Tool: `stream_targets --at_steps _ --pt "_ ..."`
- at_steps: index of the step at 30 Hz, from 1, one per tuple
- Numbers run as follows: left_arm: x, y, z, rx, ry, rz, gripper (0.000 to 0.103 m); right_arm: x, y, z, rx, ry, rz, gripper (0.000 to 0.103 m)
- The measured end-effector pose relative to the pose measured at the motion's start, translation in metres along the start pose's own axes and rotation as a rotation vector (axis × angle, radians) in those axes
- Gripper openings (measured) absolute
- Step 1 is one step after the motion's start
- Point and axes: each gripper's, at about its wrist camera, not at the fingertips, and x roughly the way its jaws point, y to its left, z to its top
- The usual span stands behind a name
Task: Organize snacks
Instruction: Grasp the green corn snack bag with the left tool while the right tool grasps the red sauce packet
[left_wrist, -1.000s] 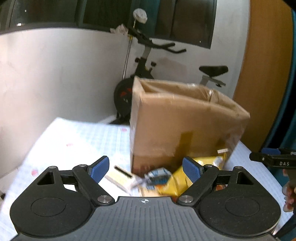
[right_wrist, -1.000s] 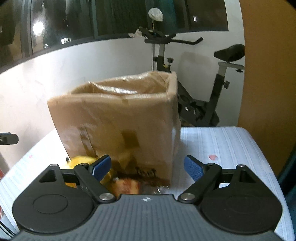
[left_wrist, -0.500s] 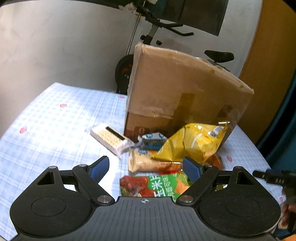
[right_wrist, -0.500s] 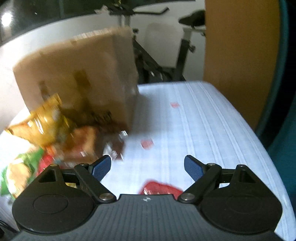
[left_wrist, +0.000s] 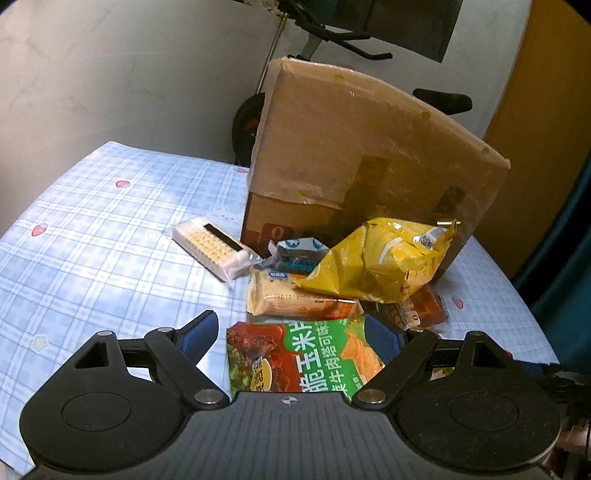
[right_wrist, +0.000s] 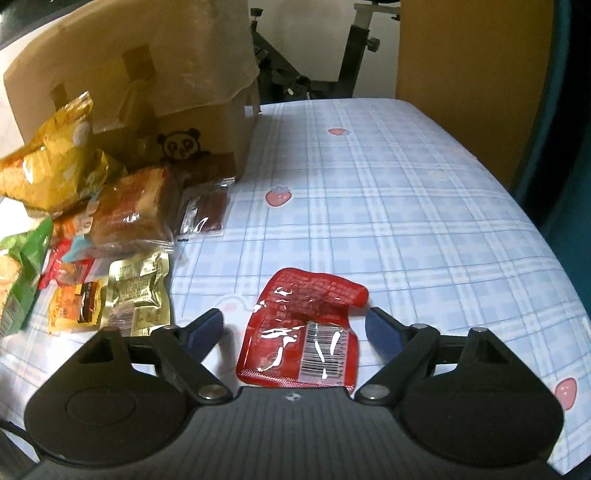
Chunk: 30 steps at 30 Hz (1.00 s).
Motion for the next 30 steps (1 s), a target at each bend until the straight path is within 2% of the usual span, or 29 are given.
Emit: stream_targets --at_steps 2,4,7,16,22,25,27,30 --pt "0.002 -0.002 -0.002 0.002 0.014 -0.004 0.088 0.0 0.005 0.0 -0.042 -0.017 -0.002 0.066" --pt "0.004 -0.005 -0.004 0.009 0.028 -0.009 0.088 0.001 0.008 0.001 -0.047 -0.026 0.018 0.064" --pt "0.008 -0.01 -0.005 0.028 0.045 -0.016 0.088 0.004 0.013 0.003 -0.04 -0.045 0.061 0.064" --pt "0.02 -0.021 -0.005 0.065 0.082 -0.011 0.09 0.014 0.032 0.005 -0.109 -0.081 0.08 0.064" --pt "0.036 -0.013 -0.004 0.009 0.136 0.011 0.092 0.015 0.028 0.003 -0.104 -0.092 0.094 0.064" --pt "0.049 -0.008 -0.008 -0.016 0.2 -0.017 0.094 0.015 0.028 0.003 -0.101 -0.095 0.095 0.064" --pt "0.053 -0.007 -0.011 -0.022 0.2 -0.013 0.098 0.015 0.028 0.002 -0.101 -0.097 0.094 0.064" --pt "0.056 -0.004 -0.013 -0.03 0.203 -0.016 0.099 0.015 0.028 0.002 -0.101 -0.097 0.093 0.064"
